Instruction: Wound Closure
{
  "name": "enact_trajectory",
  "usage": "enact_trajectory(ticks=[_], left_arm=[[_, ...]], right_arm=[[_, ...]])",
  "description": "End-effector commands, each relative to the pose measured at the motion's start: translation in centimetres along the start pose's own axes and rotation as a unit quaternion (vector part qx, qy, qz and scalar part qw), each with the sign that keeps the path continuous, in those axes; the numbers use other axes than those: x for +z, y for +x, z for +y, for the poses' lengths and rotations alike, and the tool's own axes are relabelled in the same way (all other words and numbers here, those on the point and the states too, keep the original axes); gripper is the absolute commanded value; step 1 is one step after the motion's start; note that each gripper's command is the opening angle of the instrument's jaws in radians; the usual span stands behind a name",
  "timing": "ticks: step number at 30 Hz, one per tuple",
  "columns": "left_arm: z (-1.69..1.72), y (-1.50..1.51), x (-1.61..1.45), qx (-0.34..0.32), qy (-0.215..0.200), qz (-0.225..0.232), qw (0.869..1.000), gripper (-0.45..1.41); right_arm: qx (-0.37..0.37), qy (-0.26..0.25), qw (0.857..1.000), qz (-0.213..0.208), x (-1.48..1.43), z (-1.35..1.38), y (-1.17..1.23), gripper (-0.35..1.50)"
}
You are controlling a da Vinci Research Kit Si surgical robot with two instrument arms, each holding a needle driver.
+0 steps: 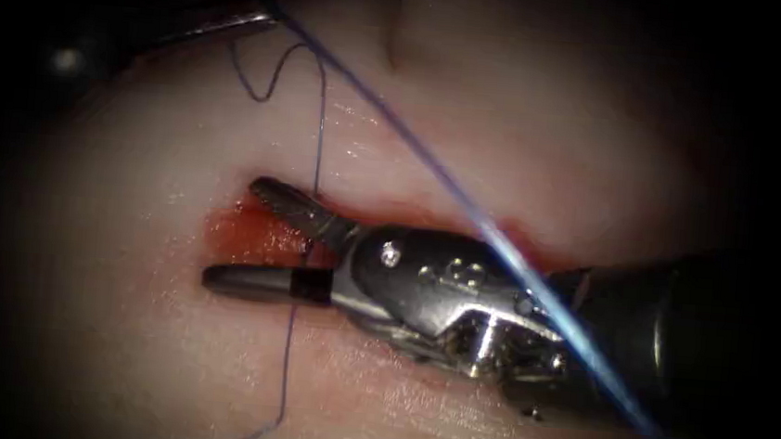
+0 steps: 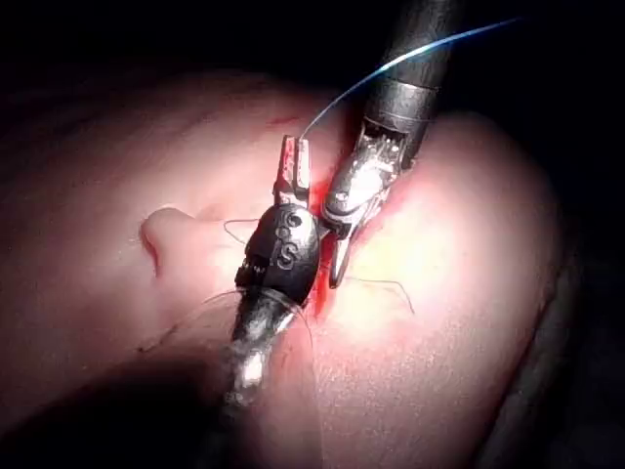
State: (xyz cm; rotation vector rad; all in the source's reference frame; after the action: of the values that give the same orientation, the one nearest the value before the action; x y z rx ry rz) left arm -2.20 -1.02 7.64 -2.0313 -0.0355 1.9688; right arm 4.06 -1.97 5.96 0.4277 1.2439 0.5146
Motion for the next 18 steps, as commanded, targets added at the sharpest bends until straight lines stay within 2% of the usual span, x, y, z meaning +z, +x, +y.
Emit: enact_trajectory(ticks=[1,9,18], left_arm=[[0.10,-0.10,0.03,-0.005,0.004,0.001,1.000,-0.45],[0.46,-0.27,0.00,-0.017,0.015,0.000,1.000,-0.45],[0.76,-0.51,-0.15,-0.030,0.027,0.001,0.999,-0.45]], right_arm=[[-0.002,0.000,1.000,0.001,0.18,0.04,-0.05,0.81],[-0.002,-0.015,1.000,0.006,0.44,0.25,0.00,0.66],[0.008,-0.024,0.997,0.073,0.59,0.37,0.12,0.61]])
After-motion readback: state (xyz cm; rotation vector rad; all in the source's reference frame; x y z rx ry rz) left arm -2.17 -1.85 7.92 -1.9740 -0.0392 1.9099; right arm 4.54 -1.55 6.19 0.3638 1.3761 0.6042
